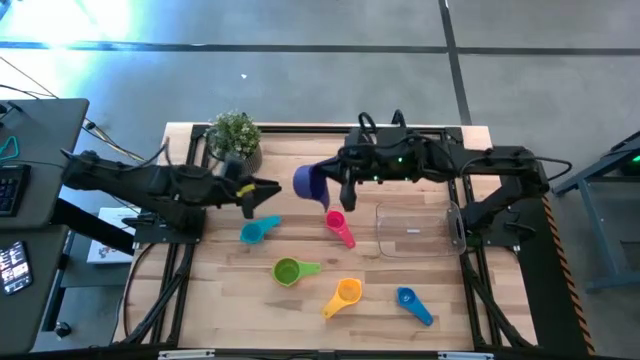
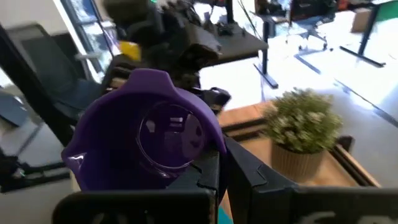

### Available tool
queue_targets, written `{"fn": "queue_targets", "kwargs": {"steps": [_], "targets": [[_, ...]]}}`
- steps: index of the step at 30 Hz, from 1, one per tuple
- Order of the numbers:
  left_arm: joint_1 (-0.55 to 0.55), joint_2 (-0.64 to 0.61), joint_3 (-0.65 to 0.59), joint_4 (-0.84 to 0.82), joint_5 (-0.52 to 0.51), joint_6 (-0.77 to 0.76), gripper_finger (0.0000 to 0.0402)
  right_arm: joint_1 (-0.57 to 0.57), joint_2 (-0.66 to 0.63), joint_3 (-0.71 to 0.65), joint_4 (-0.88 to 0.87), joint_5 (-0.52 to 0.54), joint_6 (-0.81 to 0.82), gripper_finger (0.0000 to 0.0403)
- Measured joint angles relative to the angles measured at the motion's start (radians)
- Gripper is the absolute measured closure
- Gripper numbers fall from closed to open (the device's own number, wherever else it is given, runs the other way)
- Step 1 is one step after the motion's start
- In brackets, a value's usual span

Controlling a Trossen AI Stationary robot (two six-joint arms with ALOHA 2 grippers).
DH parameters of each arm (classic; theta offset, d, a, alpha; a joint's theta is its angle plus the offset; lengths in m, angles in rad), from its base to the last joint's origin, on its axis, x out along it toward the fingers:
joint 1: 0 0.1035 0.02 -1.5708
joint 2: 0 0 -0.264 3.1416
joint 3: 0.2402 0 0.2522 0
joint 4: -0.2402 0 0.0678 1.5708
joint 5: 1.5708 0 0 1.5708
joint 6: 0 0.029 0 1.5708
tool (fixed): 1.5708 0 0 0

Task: Nest measuring cups in basket
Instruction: Stack the purple measuring cup on top of the green measuring cup

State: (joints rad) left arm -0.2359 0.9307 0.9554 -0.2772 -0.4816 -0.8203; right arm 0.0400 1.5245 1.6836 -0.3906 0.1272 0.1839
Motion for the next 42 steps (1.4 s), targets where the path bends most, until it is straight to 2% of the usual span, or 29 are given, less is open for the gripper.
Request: {"fn": "queue_targets", "kwargs": {"steps": [10,16,31,42], "targets": [[0.0,-0.139,0.0,-0.02,0.0,0.031,0.0287,0.062,0.097,0.0,0.155,-0.003,0.026,0.0402],[0.0,-0.202,0.0,-0.077,-0.001,0.03,0.0287,0.061,0.19,0.0,0.138,-0.093,0.114,0.0402],[0.0,-0.222,0.0,-0.228,-0.007,-0.042,0.0287,0.051,0.334,-0.001,0.055,-0.198,0.182,0.0402],[0.0,-0.222,0.0,-0.228,-0.035,-0.043,0.0287,0.055,0.423,-0.001,-0.028,-0.257,0.285,0.0402]]}}
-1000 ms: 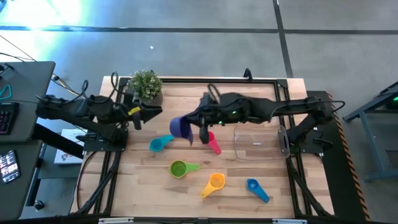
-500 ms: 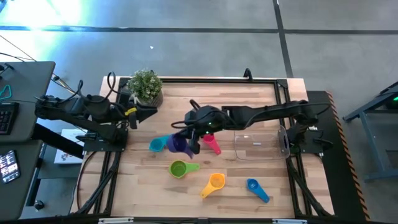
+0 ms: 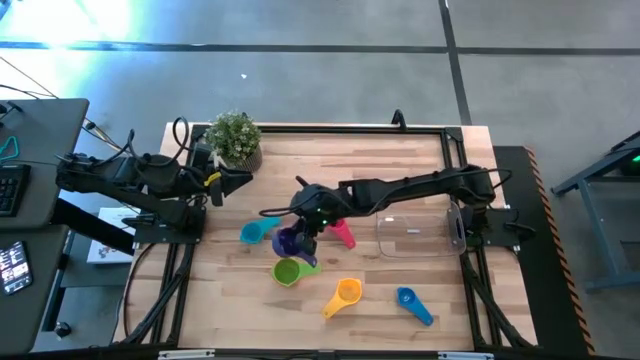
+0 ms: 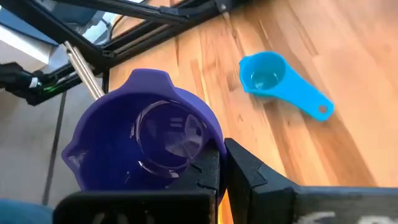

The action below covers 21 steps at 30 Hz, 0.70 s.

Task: Nest measuring cups in basket
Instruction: Stack the purple measuring cup on top of the green measuring cup

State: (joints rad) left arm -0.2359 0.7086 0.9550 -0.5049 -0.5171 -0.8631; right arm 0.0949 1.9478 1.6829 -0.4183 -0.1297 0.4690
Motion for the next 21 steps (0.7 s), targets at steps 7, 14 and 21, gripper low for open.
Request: {"fn": "queue_targets", "kwargs": {"steps": [7,14,21], "targets": [[0.0,0.015,0.0,0.0,-0.002,0.0,0.0287,0.029,0.059,0.0,-0.003,-0.007,0.076,0.0402],[0.0,0.041,0.0,0.0,-0.003,0.0,0.0287,0.05,0.1,0.0,0.01,-0.001,0.145,0.0402],[0.0,0.048,0.0,-0.005,-0.003,0.001,0.0287,0.056,0.128,0.0,0.004,-0.012,0.122,0.0402]]}}
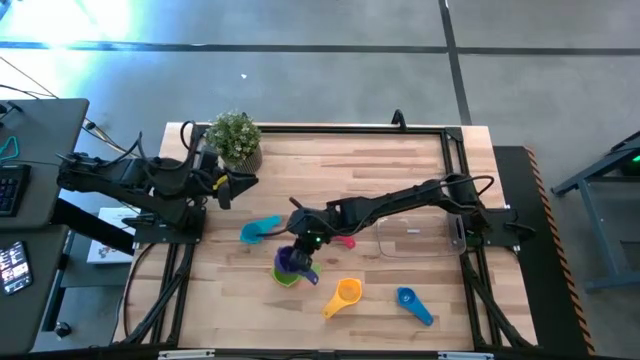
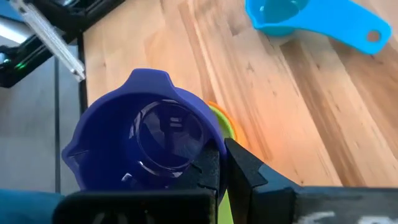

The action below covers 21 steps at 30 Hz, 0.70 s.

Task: Nest measuring cups in basket
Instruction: Stack the purple measuring cup on top of the green measuring cup

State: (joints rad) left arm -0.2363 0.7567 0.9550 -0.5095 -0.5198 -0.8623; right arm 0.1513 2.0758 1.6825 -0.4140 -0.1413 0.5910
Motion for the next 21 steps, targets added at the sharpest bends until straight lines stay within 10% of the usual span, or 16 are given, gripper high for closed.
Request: {"fn": "queue_targets", "kwargs": {"steps": [21], "targets": [[-0.19,0.19,0.0,-0.312,0.138,-0.366,0.0287,-0.082,-0.083,0.0,-0.236,0.111,-0.023,0.0402]]}}
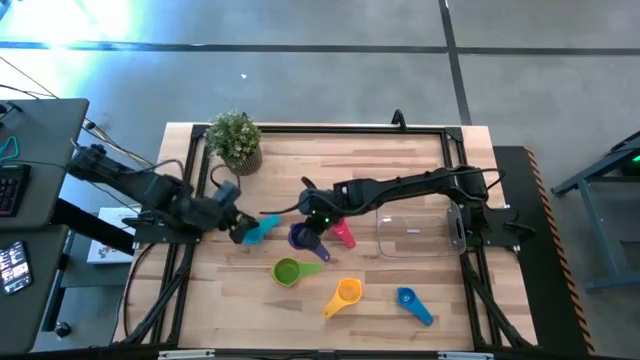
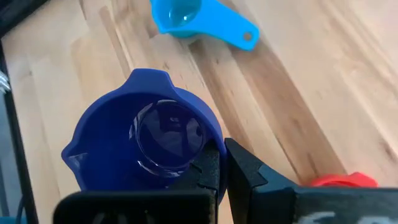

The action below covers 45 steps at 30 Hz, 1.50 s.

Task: Nest measuring cups in basket
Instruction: Stack the purple measuring cup on top of the green measuring cup

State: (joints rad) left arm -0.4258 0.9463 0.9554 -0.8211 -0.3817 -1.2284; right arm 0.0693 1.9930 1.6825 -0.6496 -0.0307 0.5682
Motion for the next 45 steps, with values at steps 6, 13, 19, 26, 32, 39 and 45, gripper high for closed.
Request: {"fn": "queue_targets", "kwargs": {"steps": [6,13,19,26,32,39,45], "targets": [[-0.061,0.104,0.0,-0.019,0.006,-0.09,0.0287,-0.025,-0.011,0.0,-0.025,-0.001,0.0,0.0402],[-0.129,0.26,0.0,-0.017,0.011,-0.209,0.0287,-0.048,-0.021,0.0,-0.029,0.0,-0.001,0.0402],[-0.15,0.383,0.0,-0.015,0.042,-0.267,0.0287,-0.063,-0.021,0.0,-0.032,0.0,-0.008,0.0402],[-0.161,0.483,0.0,-0.009,0.087,-0.306,0.0287,-0.084,-0.021,0.0,-0.035,-0.006,-0.008,0.0402],[-0.157,0.557,0.0,0.018,0.105,-0.315,0.0287,-0.096,-0.021,0.0,-0.036,-0.006,-0.008,0.0402],[-0.157,0.621,0.0,0.096,0.139,-0.341,0.0287,-0.137,-0.023,0.0,-0.059,-0.007,0.034,0.0402],[-0.15,0.655,0.0,0.125,0.147,-0.341,0.0287,-0.16,-0.041,0.001,-0.058,-0.006,0.016,0.0402]]}}
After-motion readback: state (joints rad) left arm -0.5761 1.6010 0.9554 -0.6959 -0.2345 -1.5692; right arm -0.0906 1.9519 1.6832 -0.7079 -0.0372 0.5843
